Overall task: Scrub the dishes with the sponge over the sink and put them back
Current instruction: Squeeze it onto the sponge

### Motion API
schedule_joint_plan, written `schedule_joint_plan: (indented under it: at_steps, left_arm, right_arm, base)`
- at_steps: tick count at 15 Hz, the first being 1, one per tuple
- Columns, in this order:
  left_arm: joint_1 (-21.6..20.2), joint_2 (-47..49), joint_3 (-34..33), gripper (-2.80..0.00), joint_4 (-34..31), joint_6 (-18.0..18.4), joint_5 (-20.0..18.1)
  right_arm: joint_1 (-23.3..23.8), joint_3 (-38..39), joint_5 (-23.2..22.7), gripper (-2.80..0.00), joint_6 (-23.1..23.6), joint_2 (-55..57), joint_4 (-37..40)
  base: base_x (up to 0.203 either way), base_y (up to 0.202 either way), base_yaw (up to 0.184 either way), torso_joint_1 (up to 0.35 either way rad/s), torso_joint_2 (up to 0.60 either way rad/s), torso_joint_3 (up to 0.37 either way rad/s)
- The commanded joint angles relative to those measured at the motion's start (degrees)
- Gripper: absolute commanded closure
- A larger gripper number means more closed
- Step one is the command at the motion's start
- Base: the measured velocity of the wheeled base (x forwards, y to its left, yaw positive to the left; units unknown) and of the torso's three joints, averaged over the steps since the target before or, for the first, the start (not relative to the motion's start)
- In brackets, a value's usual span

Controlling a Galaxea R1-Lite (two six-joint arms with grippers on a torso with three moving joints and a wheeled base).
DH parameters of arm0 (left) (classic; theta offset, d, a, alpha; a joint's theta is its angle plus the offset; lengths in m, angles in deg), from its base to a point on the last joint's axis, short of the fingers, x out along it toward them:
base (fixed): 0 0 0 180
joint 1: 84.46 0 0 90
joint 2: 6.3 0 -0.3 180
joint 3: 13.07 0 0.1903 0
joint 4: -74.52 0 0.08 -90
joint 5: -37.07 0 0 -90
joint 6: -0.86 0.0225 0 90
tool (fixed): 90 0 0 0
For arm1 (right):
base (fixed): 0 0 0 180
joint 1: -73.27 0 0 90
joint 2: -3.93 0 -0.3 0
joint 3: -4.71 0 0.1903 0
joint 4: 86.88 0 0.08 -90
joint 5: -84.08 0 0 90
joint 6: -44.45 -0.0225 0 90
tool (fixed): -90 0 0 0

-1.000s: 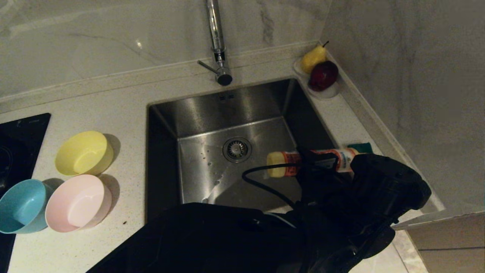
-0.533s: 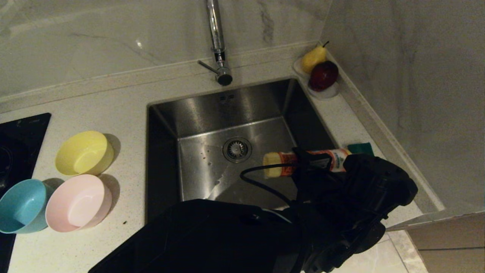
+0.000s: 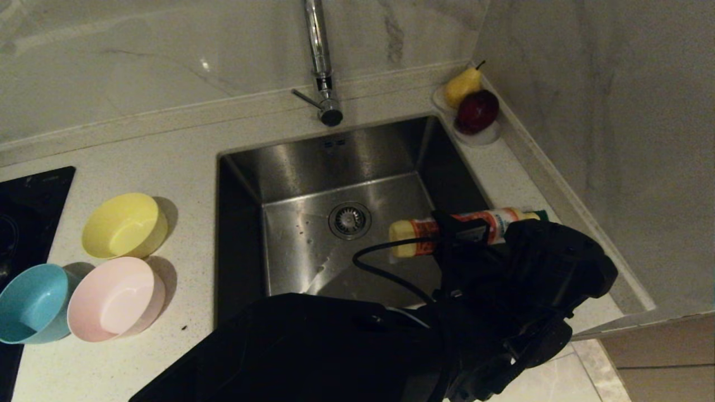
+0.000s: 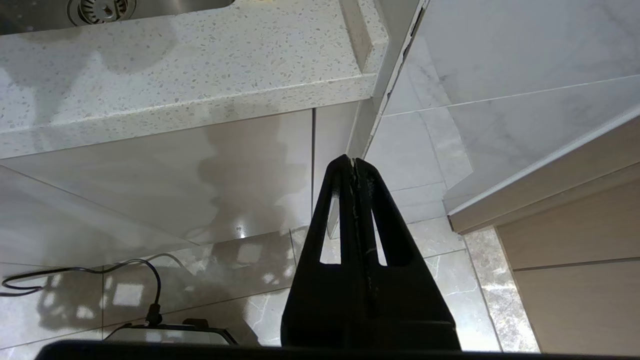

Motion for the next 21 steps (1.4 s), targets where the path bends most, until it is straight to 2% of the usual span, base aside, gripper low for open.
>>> schedule_joint_plan:
  at_steps: [1,4,8,10,16,20,21]
  left_arm:
    - [-0.06,-0.13,0.84,0.00,1.69,0.72,0.22]
    - [-0.18,-0.22,0.84,0.00,2.10,1.67,-0.10]
    - [-0.23,-0.40,0.93,0.00,5.74,10.30,-6.63]
    - [-0.24,-0.32,0.93,0.00,8.10,14.56,-6.80]
    - [-0.85,-0.05,0.84,0.00,7.59,17.39,-6.28]
    - [-0.94,0.22,0.84,0.00,7.94,21.91,-6.37]
    - [-0.94,0.39,0.84,0.00,8.11,21.91,-6.28]
  right_arm:
    - [-0.02,0.01,-0.03,0.00,0.02,-0.10,0.00]
    - [-0.02,-0.08,-0.03,0.00,0.02,-0.10,0.00]
    - [-0.02,0.01,-0.03,0.00,0.02,-0.10,0.00]
    - [-0.02,0.01,-0.03,0.00,0.02,-0.10,0.00]
    - [-0.02,0.01,-0.03,0.00,0.02,-0.10,0.00]
    - [-0.02,0.01,-0.03,0.00,0.02,-0.10,0.00]
    - [-0.02,0.01,-0.03,0.00,0.02,-0.10,0.00]
  base:
    - [0.000,0.000,0.000,0.000,0.00,0.000]
    - [0.000,0.000,0.000,0.000,0.00,0.000]
    - [0.000,0.000,0.000,0.000,0.00,0.000]
    - [0.000,0.000,0.000,0.000,0.00,0.000]
    - [0.000,0.000,0.000,0.000,0.00,0.000]
    - [0.000,0.000,0.000,0.000,0.00,0.000]
    - [0.000,0.000,0.000,0.000,0.00,0.000]
